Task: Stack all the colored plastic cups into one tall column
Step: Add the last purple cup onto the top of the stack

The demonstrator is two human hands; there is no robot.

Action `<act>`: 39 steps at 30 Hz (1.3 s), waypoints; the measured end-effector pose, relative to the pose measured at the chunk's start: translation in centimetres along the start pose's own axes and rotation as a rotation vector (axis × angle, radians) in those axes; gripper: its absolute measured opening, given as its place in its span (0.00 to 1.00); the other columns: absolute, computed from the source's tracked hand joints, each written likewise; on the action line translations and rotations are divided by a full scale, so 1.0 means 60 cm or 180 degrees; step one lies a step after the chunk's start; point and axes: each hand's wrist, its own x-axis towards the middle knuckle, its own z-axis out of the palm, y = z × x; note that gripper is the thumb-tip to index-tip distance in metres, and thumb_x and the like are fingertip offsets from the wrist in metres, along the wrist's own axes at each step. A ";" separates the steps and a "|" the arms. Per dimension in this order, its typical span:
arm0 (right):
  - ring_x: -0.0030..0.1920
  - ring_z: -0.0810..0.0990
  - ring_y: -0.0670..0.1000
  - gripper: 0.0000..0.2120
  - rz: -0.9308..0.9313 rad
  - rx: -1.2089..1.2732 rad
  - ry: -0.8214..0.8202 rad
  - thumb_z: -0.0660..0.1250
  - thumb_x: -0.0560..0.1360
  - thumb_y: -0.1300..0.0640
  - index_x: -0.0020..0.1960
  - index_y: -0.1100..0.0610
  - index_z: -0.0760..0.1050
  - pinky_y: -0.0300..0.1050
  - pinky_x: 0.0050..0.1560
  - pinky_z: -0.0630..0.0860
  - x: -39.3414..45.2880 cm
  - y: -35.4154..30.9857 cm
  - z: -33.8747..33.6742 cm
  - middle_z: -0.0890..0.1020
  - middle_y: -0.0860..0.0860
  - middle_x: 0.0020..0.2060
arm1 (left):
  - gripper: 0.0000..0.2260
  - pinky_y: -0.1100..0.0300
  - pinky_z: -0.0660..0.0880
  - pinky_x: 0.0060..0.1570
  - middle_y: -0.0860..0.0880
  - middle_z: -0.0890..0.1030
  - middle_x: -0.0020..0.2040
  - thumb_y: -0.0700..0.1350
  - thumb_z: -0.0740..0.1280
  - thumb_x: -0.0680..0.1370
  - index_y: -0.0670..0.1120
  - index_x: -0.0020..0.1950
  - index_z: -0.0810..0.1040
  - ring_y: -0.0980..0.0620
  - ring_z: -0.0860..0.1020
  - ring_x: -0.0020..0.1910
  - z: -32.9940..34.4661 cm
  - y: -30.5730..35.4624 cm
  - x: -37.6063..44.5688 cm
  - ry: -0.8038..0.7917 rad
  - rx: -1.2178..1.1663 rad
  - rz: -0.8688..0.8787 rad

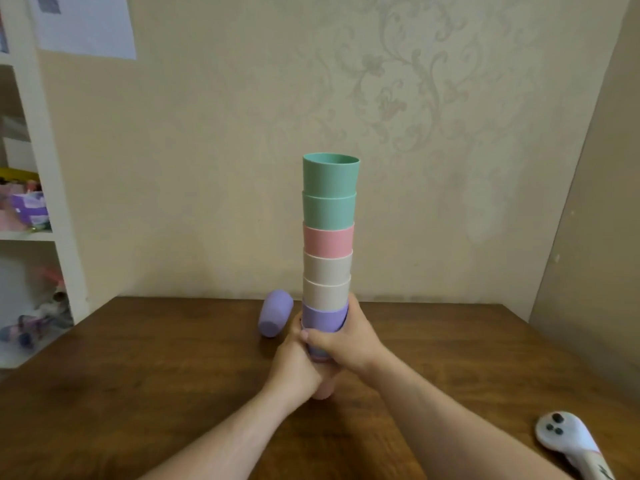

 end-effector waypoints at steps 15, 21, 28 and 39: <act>0.55 0.85 0.44 0.29 0.0058 0.0086 0.0349 0.83 0.67 0.49 0.62 0.36 0.74 0.51 0.59 0.85 0.039 0.053 -0.018 0.86 0.41 0.54 | 0.29 0.47 0.66 0.81 0.42 0.56 0.86 0.60 0.68 0.82 0.64 0.83 0.67 0.36 0.63 0.83 -0.128 -0.047 0.185 -0.0652 0.2942 -0.0085; 0.56 0.85 0.44 0.34 0.0023 0.0098 0.0328 0.82 0.64 0.46 0.67 0.38 0.73 0.52 0.61 0.84 0.044 0.057 -0.020 0.86 0.40 0.56 | 0.26 0.51 0.72 0.74 0.41 0.69 0.80 0.57 0.68 0.84 0.64 0.83 0.70 0.37 0.75 0.73 -0.078 -0.135 0.187 -0.0035 0.1985 -0.0583; 0.56 0.86 0.46 0.32 0.0048 0.0109 0.0310 0.82 0.63 0.45 0.64 0.37 0.74 0.56 0.61 0.85 0.047 0.060 -0.020 0.86 0.41 0.55 | 0.59 0.48 0.78 0.67 0.44 0.74 0.75 0.63 0.73 0.68 0.69 0.83 0.30 0.38 0.78 0.71 -0.115 -0.065 0.140 -0.0792 0.2954 -0.0858; 0.55 0.88 0.50 0.33 0.0086 0.0206 0.0218 0.82 0.63 0.48 0.66 0.42 0.74 0.53 0.57 0.87 0.024 0.053 -0.023 0.87 0.45 0.54 | 0.46 0.51 0.78 0.57 0.44 0.80 0.66 0.65 0.75 0.74 0.54 0.84 0.57 0.43 0.82 0.60 -0.181 -0.071 0.059 -0.1421 0.2636 -0.0713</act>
